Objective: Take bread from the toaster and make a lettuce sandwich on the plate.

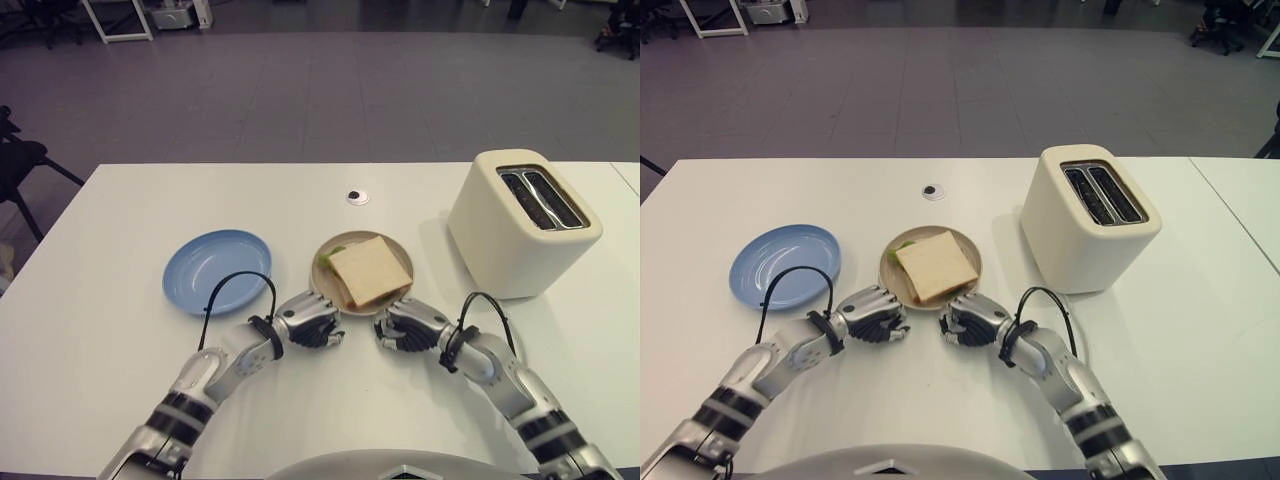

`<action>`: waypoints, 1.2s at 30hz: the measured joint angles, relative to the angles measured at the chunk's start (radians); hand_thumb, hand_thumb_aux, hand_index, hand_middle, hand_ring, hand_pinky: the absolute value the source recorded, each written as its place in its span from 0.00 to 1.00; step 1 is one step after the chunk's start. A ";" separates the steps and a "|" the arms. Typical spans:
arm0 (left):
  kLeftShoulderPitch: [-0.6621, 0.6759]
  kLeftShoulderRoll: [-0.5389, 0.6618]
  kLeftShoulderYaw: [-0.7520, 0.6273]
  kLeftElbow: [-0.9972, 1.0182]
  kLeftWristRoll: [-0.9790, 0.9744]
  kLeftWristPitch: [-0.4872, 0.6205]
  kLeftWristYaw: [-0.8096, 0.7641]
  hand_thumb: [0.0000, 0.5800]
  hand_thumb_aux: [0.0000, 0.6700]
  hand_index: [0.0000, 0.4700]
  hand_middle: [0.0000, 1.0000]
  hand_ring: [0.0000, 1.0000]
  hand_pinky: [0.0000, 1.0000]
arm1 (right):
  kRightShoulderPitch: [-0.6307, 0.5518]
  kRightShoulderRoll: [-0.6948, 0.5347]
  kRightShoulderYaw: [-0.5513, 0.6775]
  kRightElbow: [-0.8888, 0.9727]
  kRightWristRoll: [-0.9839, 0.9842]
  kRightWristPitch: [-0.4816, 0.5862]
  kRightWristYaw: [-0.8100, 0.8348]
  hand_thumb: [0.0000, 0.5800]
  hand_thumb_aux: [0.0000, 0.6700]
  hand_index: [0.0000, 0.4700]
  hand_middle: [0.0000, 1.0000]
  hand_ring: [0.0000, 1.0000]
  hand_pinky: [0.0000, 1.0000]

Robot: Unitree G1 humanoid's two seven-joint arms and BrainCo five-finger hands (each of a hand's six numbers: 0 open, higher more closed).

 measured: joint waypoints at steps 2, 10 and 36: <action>-0.090 -0.033 -0.021 0.122 0.024 0.006 0.079 1.00 1.00 1.00 1.00 1.00 1.00 | -0.085 0.013 0.000 0.115 0.000 0.004 -0.064 1.00 1.00 1.00 1.00 1.00 1.00; -0.024 0.008 -0.043 0.018 -0.008 0.011 0.140 0.96 0.79 0.79 1.00 1.00 1.00 | -0.020 -0.056 -0.039 0.059 0.057 -0.047 -0.144 0.00 0.00 0.00 0.00 0.00 0.00; 0.415 -0.078 0.209 -0.268 -1.072 -0.287 -0.213 0.00 0.00 0.00 0.00 0.00 0.00 | 0.296 0.034 -0.218 -0.249 1.124 -0.273 0.287 0.00 0.00 0.00 0.00 0.00 0.00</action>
